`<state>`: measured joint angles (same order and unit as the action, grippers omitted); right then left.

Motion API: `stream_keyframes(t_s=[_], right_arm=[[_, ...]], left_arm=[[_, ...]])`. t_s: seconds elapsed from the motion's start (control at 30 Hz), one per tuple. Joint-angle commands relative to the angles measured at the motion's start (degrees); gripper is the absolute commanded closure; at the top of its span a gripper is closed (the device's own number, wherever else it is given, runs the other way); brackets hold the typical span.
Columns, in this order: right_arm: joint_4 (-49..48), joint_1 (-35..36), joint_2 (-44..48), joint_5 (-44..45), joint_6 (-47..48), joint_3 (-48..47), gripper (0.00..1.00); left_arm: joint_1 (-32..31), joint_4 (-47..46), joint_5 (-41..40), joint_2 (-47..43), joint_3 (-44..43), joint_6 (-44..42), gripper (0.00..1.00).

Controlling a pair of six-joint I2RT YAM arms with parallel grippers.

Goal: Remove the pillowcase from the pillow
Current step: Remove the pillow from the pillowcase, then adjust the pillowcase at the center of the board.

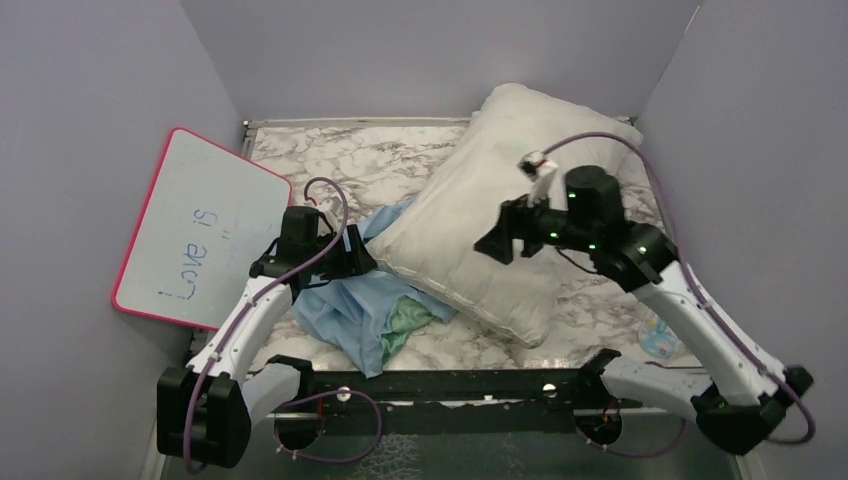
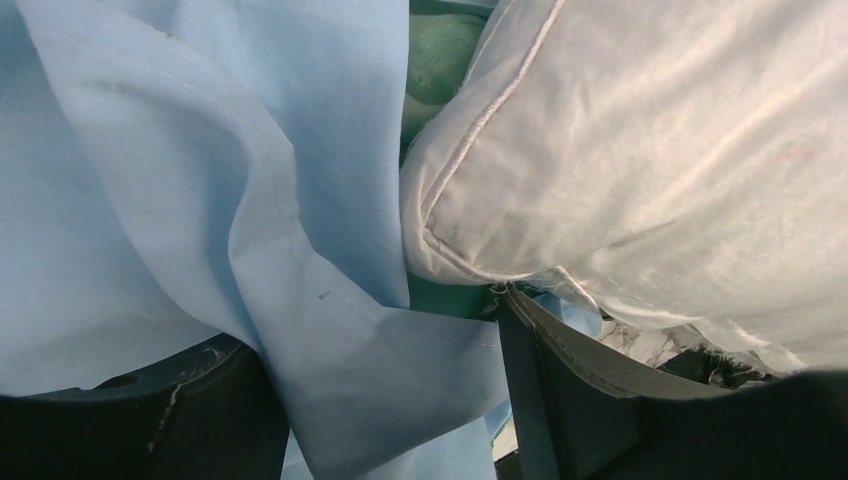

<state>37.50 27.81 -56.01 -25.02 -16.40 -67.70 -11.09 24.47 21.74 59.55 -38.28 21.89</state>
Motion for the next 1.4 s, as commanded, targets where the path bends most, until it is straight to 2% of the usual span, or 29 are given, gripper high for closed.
stream_keyframes(t_s=[0.0, 0.07, 0.13, 0.2, 0.33, 0.47, 0.67, 0.77, 0.8, 0.87, 0.9, 0.93, 1.0, 1.03, 1.23, 1.37], right_arm=[[4.30, 29.75, -12.66, 38.12, 3.56, -6.41, 0.25], [6.54, 38.66, -19.63, 49.82, 4.61, -10.66, 0.24], [8.70, 41.96, -25.13, 57.49, 3.78, -14.14, 0.24], [7.40, 44.79, -27.72, 62.38, 7.22, -14.27, 0.24], [3.59, 46.49, -28.82, 66.09, 11.08, -11.30, 0.19], [1.97, 46.46, -30.18, 65.34, 13.02, -6.92, 0.14], [2.33, 46.41, -36.88, 67.90, 8.49, -0.60, 0.08], [1.11, 45.97, -40.76, 75.75, 4.50, 0.72, 0.09], [1.02, 45.31, -41.58, 77.44, 2.82, -0.03, 0.14], [0.16, 43.95, -42.15, 78.73, 1.35, -1.40, 0.37], [-0.06, 43.77, -41.98, 79.86, 0.91, -2.25, 0.52], [-0.35, 43.73, -41.57, 81.14, 0.61, -2.97, 0.61], [-1.53, 43.73, -39.96, 82.23, 0.75, -4.30, 0.93], [-2.08, 43.69, -38.20, 82.29, 0.69, -4.93, 0.99], [-8.46, 41.91, -27.29, 81.80, 1.52, -7.80, 0.99], [-9.07, 34.28, -22.25, 71.00, -1.28, -12.38, 0.99]], left_arm=[[0.11, -1.45, 0.12, -0.99, 0.65, 0.33, 0.29], [0.10, -1.13, -0.64, -1.18, 0.64, 0.27, 0.29], [0.02, -0.72, -1.77, -1.77, 0.62, 0.34, 0.30], [0.02, -0.42, -2.89, -2.70, 0.71, 0.64, 0.29], [-0.08, 0.02, -4.89, -4.21, 0.68, 1.06, 0.29], [-0.07, 0.24, -5.55, -4.87, 0.68, 1.26, 0.29], [-0.07, 0.27, -5.52, -5.06, 0.64, 1.26, 0.29], [-0.08, 0.23, -5.61, -5.28, 0.73, 1.30, 0.29], [-0.07, 0.27, -5.69, -5.38, 0.74, 1.25, 0.29], [-0.08, 0.32, -5.98, -5.50, 0.72, 1.27, 0.29], [-0.07, 0.39, -6.14, -5.62, 0.69, 1.31, 0.29], [-0.07, 0.47, -6.32, -5.71, 0.67, 1.33, 0.29], [-0.08, 0.54, -6.49, -5.94, 0.71, 1.38, 0.29], [-0.13, 0.50, -6.57, -6.01, 0.70, 1.44, 0.29], [-0.11, 0.19, -7.58, -7.98, 0.25, 1.07, 0.22], [-0.07, -0.57, -7.14, -10.46, 0.15, 0.90, 0.19]])
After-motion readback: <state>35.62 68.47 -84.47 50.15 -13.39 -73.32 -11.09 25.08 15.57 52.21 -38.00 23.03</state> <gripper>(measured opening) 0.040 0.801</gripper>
